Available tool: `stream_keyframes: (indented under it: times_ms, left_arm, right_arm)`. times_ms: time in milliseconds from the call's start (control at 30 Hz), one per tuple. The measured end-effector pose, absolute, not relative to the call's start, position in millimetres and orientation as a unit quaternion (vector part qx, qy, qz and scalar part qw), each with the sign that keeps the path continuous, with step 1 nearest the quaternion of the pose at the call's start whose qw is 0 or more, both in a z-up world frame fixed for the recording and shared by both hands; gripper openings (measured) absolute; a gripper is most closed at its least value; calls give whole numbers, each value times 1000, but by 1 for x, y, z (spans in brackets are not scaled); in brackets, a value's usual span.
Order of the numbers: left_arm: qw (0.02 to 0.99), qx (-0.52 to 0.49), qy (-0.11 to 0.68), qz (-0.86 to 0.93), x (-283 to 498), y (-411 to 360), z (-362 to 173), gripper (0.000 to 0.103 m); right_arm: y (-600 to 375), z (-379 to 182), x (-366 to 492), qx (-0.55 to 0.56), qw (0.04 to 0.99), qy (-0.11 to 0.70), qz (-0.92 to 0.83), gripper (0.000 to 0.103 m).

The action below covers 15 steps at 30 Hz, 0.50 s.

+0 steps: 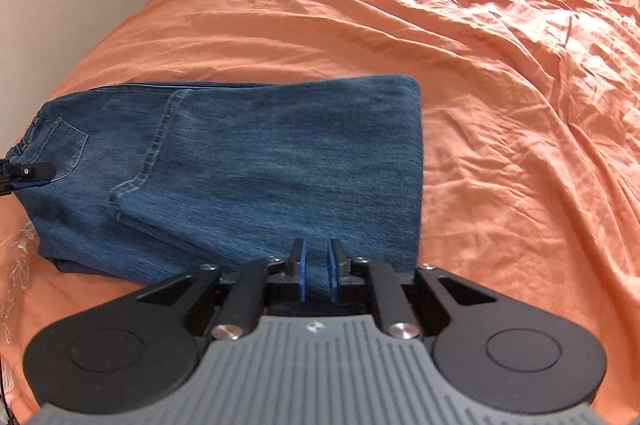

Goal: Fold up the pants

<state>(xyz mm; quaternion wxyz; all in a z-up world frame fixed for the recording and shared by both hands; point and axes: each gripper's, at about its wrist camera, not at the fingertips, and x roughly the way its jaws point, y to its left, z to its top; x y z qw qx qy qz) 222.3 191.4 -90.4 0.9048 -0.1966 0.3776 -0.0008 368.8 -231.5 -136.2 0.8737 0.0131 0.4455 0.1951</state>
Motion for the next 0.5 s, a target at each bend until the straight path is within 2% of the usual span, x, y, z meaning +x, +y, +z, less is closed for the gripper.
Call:
stream_keyframes:
  times_ms: [233, 300, 500]
  left_arm:
    - [897, -300, 312, 93, 182, 305, -74, 37]
    - [889, -331, 296, 117, 173, 334, -76, 44]
    - [852, -427, 254, 163, 160, 406, -109, 51]
  right_arm:
    - [-157, -118, 379, -43, 865, 432, 250, 8]
    - [-137, -117, 385, -57, 862, 429, 264, 8]
    - [-85, -124, 414, -100, 852, 426, 286, 8]
